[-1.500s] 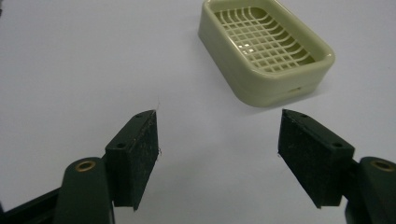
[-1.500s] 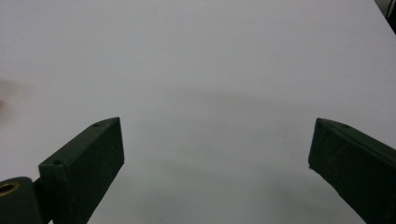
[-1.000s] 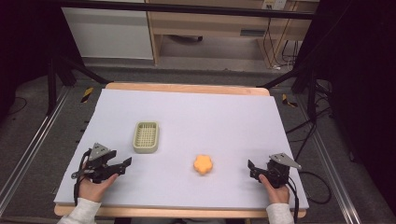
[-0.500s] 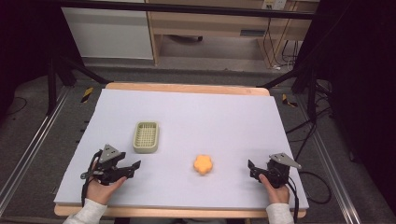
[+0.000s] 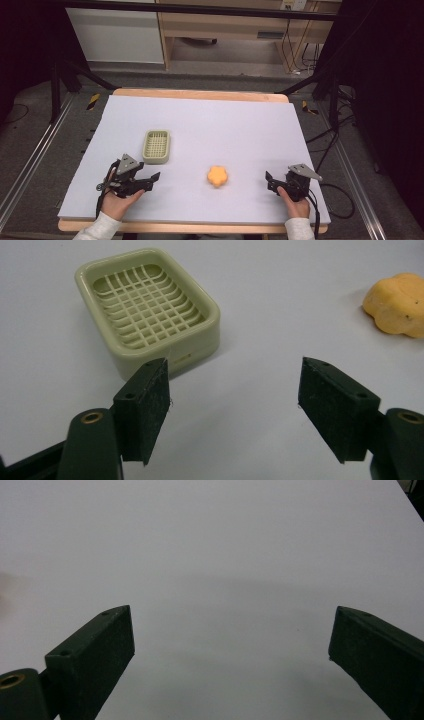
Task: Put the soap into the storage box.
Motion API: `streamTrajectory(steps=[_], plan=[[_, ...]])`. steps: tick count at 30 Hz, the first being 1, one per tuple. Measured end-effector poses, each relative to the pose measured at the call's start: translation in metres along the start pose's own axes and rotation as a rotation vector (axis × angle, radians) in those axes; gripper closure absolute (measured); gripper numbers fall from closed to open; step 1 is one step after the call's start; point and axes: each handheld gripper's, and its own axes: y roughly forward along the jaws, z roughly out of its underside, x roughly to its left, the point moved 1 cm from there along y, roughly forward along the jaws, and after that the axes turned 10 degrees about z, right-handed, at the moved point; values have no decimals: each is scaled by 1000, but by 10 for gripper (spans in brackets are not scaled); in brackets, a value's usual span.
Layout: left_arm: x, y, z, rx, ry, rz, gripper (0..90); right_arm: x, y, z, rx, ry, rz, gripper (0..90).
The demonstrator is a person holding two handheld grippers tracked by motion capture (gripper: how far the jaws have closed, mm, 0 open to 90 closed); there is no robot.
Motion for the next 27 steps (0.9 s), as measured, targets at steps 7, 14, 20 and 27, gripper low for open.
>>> streamTrajectory(steps=[7,14,20,27], plan=[[-5,4,-3,6,12,13,283,0,0,0,1,-3,-1,49],[-14,12,-8,12,28,32,279,0,0,0,1,-2,-1,49],[-23,19,-13,20,47,53,272,0,0,0,0,-5,-1,49],[-34,27,-19,28,66,79,267,1,0,0,3,-7,-3,49]])
